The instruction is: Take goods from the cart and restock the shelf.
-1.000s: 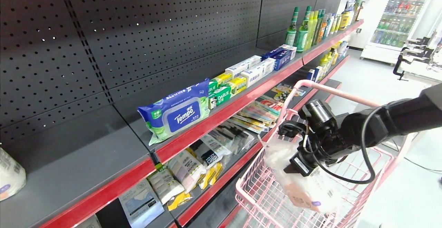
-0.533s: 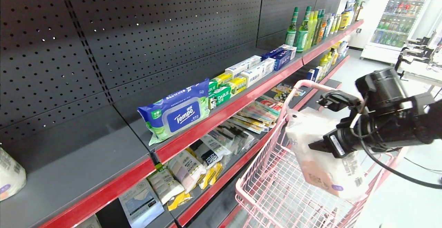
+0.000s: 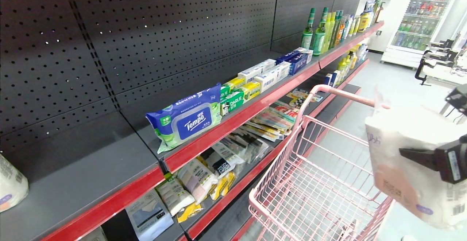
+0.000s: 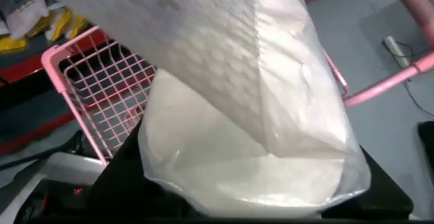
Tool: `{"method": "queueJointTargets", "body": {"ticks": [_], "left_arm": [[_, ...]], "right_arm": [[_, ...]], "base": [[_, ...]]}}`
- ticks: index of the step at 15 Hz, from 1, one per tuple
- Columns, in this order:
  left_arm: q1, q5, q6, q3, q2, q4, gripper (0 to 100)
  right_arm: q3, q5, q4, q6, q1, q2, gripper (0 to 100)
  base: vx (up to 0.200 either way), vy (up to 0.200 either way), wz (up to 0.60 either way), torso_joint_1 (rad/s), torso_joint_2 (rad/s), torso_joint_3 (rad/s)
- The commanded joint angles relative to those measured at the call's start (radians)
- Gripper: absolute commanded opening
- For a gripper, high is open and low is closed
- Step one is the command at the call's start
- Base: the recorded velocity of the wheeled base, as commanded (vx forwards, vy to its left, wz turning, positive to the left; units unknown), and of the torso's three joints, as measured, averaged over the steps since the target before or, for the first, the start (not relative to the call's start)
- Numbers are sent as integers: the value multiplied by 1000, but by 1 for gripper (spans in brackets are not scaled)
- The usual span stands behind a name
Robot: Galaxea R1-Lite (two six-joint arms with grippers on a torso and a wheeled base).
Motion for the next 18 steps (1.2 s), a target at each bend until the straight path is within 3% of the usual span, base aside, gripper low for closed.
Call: {"method": "queueJointTargets", "body": {"ticks": [1,5,18], "left_arm": [[0,1,0,0,0,0,100],[0,1,0,0,0,0,100],[0,1,0,0,0,0,100]], "right_arm": [[45,-2,-1,-19,-66,-143,0],[102,9,-3,-20,-165,-250,0],[110,1,-3,-20,-167,-260,0]], "base": [[0,0,0,0,0,0],[0,0,0,23,-43,-27],[0,0,0,162,-364,-203]]}}
